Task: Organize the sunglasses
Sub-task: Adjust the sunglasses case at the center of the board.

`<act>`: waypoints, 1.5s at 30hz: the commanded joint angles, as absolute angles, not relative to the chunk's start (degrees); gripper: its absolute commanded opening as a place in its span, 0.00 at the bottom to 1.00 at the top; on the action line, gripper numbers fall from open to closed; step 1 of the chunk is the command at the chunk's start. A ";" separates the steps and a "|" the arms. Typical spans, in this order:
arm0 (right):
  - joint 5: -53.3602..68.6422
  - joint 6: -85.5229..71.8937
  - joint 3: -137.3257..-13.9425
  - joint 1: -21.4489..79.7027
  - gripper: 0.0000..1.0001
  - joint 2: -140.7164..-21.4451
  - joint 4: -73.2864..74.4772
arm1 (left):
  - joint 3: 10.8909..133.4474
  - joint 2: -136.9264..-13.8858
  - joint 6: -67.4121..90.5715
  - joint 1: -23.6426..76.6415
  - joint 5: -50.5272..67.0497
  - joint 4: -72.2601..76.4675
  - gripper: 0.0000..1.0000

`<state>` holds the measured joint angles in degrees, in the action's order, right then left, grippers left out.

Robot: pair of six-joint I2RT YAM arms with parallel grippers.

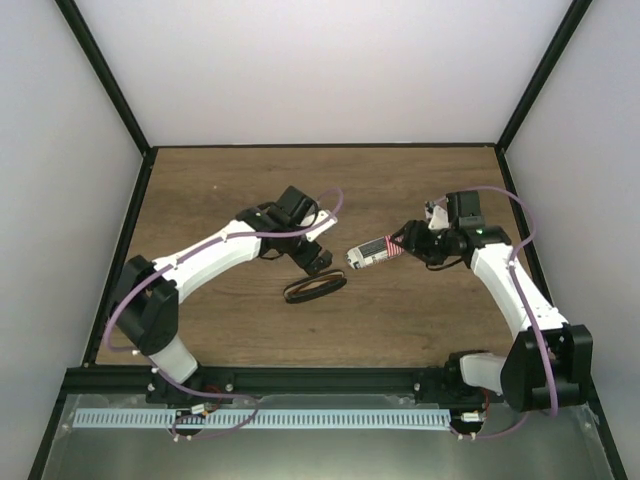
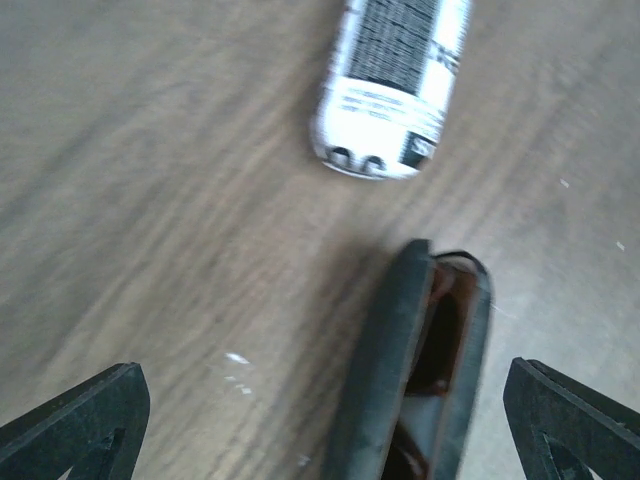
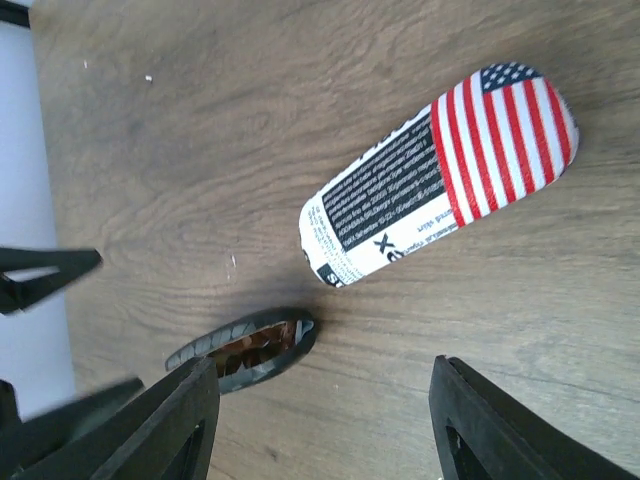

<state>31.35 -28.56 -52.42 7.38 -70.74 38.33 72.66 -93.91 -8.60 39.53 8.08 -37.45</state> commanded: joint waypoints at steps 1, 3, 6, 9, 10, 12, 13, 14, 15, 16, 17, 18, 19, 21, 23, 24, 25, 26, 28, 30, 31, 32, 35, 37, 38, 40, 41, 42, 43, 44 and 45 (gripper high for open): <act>31.23 -30.41 -52.14 5.32 0.60 -70.09 36.77 | 73.37 -96.81 -14.98 41.13 16.76 -40.38 1.00; 31.25 -30.26 -52.14 5.16 0.60 -70.22 36.83 | 73.45 -96.85 -14.93 41.90 17.89 -40.91 1.00; 31.19 -30.17 -51.64 5.03 0.60 -70.34 36.73 | 71.77 -96.32 -15.62 42.90 16.70 -41.09 1.00; 31.75 -30.28 -50.91 5.01 0.60 -70.26 36.01 | 68.44 -96.14 -15.82 44.14 13.85 -39.51 1.00; 32.00 -30.40 -50.77 5.01 0.60 -70.44 35.94 | 67.56 -96.26 -15.44 44.42 13.44 -38.89 1.00; 32.50 -30.45 -50.71 4.94 0.60 -70.76 35.82 | 66.49 -97.00 -15.19 44.92 13.03 -38.67 1.00; 32.69 -30.42 -50.64 4.88 0.60 -70.92 35.73 | 66.02 -97.39 -15.13 45.18 12.70 -38.49 1.00; 32.75 -30.41 -50.63 4.94 0.60 -71.09 35.62 | 65.62 -97.70 -14.99 45.36 12.15 -38.29 1.00; 32.87 -30.26 -50.63 4.92 0.60 -71.27 35.63 | 65.31 -97.80 -14.76 45.47 11.53 -38.03 1.00; 32.80 -30.17 -50.63 4.92 0.60 -71.41 35.61 | 65.04 -97.96 -14.66 45.59 10.91 -37.75 1.00; 32.87 -30.11 -50.63 4.92 0.60 -71.58 35.53 | 64.78 -97.96 -14.28 45.61 9.92 -37.47 0.98; 32.99 -30.06 -50.63 4.90 0.60 -71.75 35.44 | 64.47 -97.98 -13.99 45.61 9.15 -37.14 0.94; 33.16 -30.06 -50.63 4.92 0.60 -71.93 35.32 | 64.04 -97.88 -14.08 45.66 8.82 -36.72 0.90; 33.43 -29.99 -50.71 4.92 0.60 -72.11 34.96 | 63.15 -97.68 -14.01 45.66 7.98 -35.82 0.80; 33.57 -30.04 -50.80 4.92 0.60 -72.44 34.79 | 62.50 -97.61 -14.09 45.70 7.78 -35.09 0.67; 33.64 -30.06 -50.86 4.92 0.60 -72.55 34.66 | 62.26 -97.83 -14.07 45.70 7.76 -34.93 0.62; 33.80 -30.00 -50.88 4.92 0.60 -72.64 34.59 | 62.04 -97.94 -14.12 45.77 7.94 -34.79 0.60; 33.83 -29.97 -50.89 4.92 0.60 -72.76 34.55 | 61.88 -98.10 -14.06 45.73 8.18 -34.54 0.55; 33.97 -29.84 -50.84 4.94 0.60 -72.77 34.46 | 61.85 -98.53 -13.86 45.79 8.87 -34.15 0.46; 33.97 -29.68 -50.72 4.86 0.60 -72.82 34.54 | 62.03 -98.94 -13.72 45.87 9.17 -34.26 0.23; 33.94 -29.67 -50.64 4.84 0.59 -72.73 34.62 | 61.98 -99.03 -13.81 45.88 9.38 -34.27 0.14; 33.94 -29.55 -50.51 4.83 0.59 -72.65 34.56 | 61.97 -99.07 -13.91 45.88 9.46 -34.28 0.06; 34.06 -29.53 -50.32 4.81 0.59 -72.60 34.49 | 62.12 -99.00 -13.91 45.88 9.64 -34.41 0.04; 34.16 -29.53 -50.27 4.75 0.59 -72.60 34.29 | 62.47 -98.73 -13.75 45.88 9.49 -34.61 0.04; 34.25 -29.55 -50.27 4.75 0.59 -72.56 34.24 | 62.70 -98.65 -13.50 45.88 9.05 -34.75 0.04; 34.38 -29.45 -50.19 4.75 0.59 -72.57 34.02 | 63.44 -98.11 -12.77 45.88 7.08 -35.01 0.04; 34.49 -29.32 -50.19 4.77 0.59 -72.66 33.94 | 63.80 -97.72 -11.87 45.88 4.52 -34.84 0.04; 34.68 -29.25 -50.14 4.74 0.59 -72.86 33.91 | 64.14 -97.34 -10.87 45.88 1.58 -34.61 0.04; 34.85 -29.19 -50.18 4.72 0.59 -73.05 33.89 | 64.34 -97.07 -9.96 45.80 -2.12 -34.33 0.04; 35.01 -29.10 -50.14 4.74 0.59 -73.24 33.89 | 64.64 -96.93 -8.24 45.79 -6.52 -34.13 0.04; 35.26 -29.16 -49.99 4.75 0.59 -73.40 33.61 | 64.84 -96.71 -7.28 45.79 -10.12 -33.78 0.04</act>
<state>33.85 -29.63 -49.82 5.39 -72.71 34.48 63.24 -97.34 -11.84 45.91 4.86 -34.76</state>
